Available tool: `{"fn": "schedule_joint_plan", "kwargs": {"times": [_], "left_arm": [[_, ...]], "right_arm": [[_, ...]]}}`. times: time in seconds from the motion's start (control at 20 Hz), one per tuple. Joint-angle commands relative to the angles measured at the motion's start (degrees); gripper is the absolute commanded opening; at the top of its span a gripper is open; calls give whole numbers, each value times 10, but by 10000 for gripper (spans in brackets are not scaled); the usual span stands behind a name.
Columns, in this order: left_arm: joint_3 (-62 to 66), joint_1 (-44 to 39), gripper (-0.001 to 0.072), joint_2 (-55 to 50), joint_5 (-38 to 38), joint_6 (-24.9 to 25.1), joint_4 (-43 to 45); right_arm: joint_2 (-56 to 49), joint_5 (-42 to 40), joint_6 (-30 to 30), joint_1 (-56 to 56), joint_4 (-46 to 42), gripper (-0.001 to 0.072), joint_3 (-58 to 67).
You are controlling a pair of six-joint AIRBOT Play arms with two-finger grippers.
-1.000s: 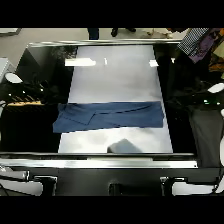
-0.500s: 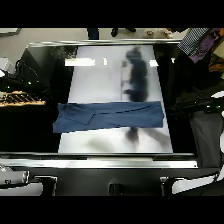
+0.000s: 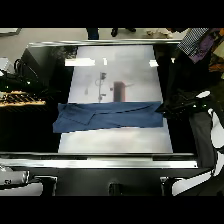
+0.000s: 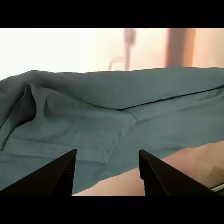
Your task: Fold the clothes and pants, and hang the long-sleeved shirts on hangers.
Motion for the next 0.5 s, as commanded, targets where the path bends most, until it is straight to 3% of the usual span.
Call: {"fn": "schedule_joint_plan", "kwargs": {"times": [0.0,0.05,0.1,0.15,0.2,0.25,0.45], "left_arm": [[0,0,458,0,0,0,0],[0,0,457,0,0,0,0],[0,0,452,0,0,0,0],[0,0,405,0,-1,0,0],[0,0,105,0,-2,0,0],[-3,-4,15,0,3,-2,-2],[-67,-73,15,-6,80,-22,-33]], "right_arm": [[-4,-25,3,32,-13,392,-1],[-3,-32,5,41,-13,282,-1],[-2,-35,8,45,-12,125,-1],[3,-36,13,47,-10,34,-1],[14,-34,19,45,-11,33,-1],[28,-31,28,43,-13,33,0],[120,5,89,36,-40,33,3]]}}
